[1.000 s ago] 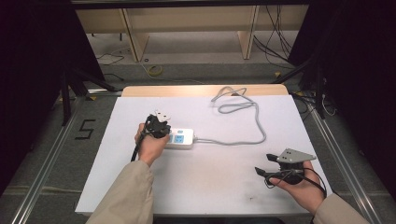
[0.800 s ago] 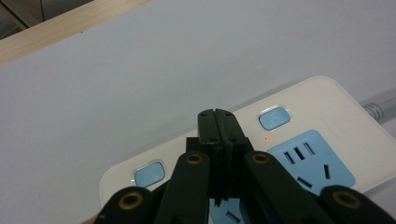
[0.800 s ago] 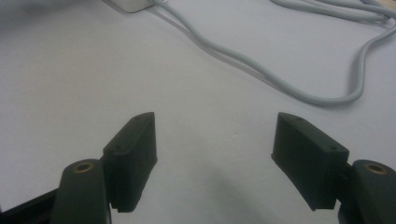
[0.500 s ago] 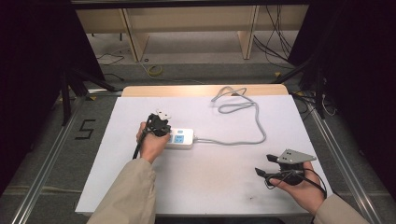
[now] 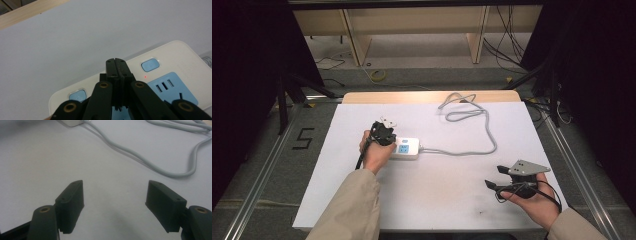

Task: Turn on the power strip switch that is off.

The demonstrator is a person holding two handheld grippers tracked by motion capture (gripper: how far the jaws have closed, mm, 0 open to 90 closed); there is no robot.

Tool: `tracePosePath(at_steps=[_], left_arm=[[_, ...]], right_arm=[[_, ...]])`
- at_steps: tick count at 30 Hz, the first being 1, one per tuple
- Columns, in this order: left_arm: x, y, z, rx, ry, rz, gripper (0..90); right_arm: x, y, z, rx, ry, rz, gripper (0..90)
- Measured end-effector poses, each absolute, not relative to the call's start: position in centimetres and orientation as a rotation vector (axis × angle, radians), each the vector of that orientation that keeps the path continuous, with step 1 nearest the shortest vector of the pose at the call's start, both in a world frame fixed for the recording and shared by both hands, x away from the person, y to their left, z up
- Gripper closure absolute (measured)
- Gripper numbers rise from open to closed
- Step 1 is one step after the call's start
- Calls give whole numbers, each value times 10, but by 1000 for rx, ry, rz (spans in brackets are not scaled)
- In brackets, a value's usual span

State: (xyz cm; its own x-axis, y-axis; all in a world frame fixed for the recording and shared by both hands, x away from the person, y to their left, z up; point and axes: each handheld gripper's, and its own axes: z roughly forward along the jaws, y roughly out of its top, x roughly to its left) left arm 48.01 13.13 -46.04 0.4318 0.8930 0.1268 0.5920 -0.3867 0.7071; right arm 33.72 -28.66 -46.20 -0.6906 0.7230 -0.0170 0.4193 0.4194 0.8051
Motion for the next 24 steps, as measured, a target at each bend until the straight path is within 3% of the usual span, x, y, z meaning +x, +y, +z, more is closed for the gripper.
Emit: tracePosePath(at_steps=[3,7,24], left_arm=[[481,130,-461,2091,1248,630,900],[481,123,-460,2152,1228,723,900],[482,128,-460,2123,1254,694,900]], right_arm=[[337,-286,-462,978,2318,1162,311],[337,-286,-462,978,2318,1163,311],[337,-286,-461,974,2320,1167,311]])
